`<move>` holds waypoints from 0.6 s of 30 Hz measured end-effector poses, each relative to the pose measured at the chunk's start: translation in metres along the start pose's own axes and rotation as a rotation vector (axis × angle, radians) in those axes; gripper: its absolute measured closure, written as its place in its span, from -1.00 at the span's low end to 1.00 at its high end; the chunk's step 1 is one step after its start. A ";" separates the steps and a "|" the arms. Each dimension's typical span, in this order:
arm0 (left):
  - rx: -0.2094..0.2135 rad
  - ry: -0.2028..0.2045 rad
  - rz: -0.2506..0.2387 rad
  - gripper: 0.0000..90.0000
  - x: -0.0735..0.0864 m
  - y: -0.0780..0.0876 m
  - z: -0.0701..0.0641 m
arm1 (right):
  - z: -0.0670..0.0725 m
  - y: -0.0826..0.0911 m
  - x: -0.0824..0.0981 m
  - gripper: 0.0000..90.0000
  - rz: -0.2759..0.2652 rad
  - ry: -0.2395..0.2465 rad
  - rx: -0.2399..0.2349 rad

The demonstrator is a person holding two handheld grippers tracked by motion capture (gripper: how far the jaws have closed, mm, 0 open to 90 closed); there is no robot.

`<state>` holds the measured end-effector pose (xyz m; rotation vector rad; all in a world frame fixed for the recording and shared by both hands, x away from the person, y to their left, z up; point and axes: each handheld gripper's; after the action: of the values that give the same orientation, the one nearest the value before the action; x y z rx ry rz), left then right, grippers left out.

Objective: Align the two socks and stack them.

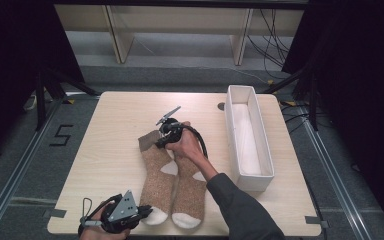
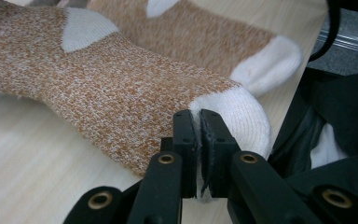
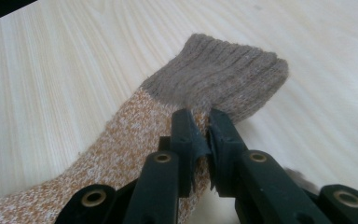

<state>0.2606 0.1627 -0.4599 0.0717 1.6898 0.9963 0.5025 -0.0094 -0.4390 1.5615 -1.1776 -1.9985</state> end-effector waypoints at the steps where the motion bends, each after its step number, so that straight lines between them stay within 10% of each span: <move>1: 0.002 -0.011 0.000 0.89 -0.004 0.000 -0.001 | -0.001 0.014 0.002 0.82 0.009 -0.019 0.022; 18: 0.116 -0.133 0.046 0.88 -0.041 -0.049 -0.030 | -0.021 0.074 0.054 0.82 0.102 -0.083 0.126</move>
<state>0.2721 0.0929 -0.4588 0.2489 1.6284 0.9061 0.4876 -0.0994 -0.4169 1.4559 -1.4119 -1.9742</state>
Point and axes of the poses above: each handheld gripper's, and its own axes: y roughly backward along the jaws, x roughly out of its underside, z roughly to its left, and after that the axes turned 7 degrees about y, right-handed
